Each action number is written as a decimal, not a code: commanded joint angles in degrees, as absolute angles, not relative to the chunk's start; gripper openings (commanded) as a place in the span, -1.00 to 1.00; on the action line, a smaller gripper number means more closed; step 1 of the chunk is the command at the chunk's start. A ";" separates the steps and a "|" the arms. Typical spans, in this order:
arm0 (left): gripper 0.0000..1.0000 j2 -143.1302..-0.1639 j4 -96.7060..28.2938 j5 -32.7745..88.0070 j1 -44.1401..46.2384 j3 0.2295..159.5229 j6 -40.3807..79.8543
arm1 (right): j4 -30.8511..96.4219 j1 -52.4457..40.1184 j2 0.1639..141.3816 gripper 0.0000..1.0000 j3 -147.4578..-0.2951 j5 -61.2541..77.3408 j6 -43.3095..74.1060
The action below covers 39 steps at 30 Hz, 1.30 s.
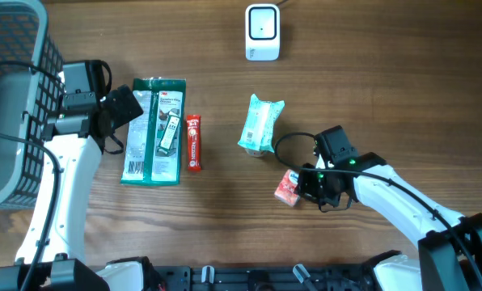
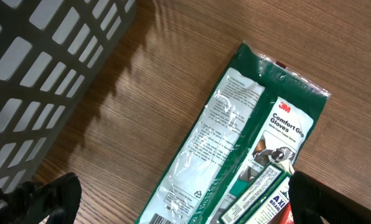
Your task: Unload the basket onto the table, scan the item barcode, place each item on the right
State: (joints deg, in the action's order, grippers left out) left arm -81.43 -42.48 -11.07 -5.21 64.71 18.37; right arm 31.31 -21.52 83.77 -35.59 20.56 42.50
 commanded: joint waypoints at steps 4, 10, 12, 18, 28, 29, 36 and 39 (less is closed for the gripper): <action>1.00 -81.12 -42.48 -10.98 -5.43 64.86 18.90 | 30.02 -21.52 83.99 -0.75 -34.17 10.52 42.78; 1.00 -81.12 -42.48 -10.98 -5.43 64.86 18.92 | 28.47 -19.77 83.99 -0.91 -34.96 6.20 36.29; 1.00 -81.12 -42.48 -10.98 -5.43 64.88 18.92 | 28.16 -19.57 83.99 -0.91 -35.86 6.35 32.49; 1.00 -81.12 -42.48 -10.98 -5.43 64.88 18.90 | 24.53 -19.59 83.99 -0.90 -37.54 17.67 31.42; 1.00 -81.12 -42.48 -10.98 -5.43 64.88 18.92 | 22.31 -22.52 84.01 -0.83 -37.54 25.50 31.48; 1.00 -81.12 -42.48 -10.98 -5.43 64.86 18.92 | 21.85 -22.79 84.01 -0.73 -37.54 25.52 31.40; 1.00 -81.12 -42.50 -10.98 -5.43 64.88 18.92 | 23.16 -22.33 82.39 0.16 -43.81 25.98 31.35; 1.00 -81.12 -42.48 -10.98 -5.43 64.88 18.90 | 29.10 -22.33 81.89 0.29 -51.05 25.17 28.05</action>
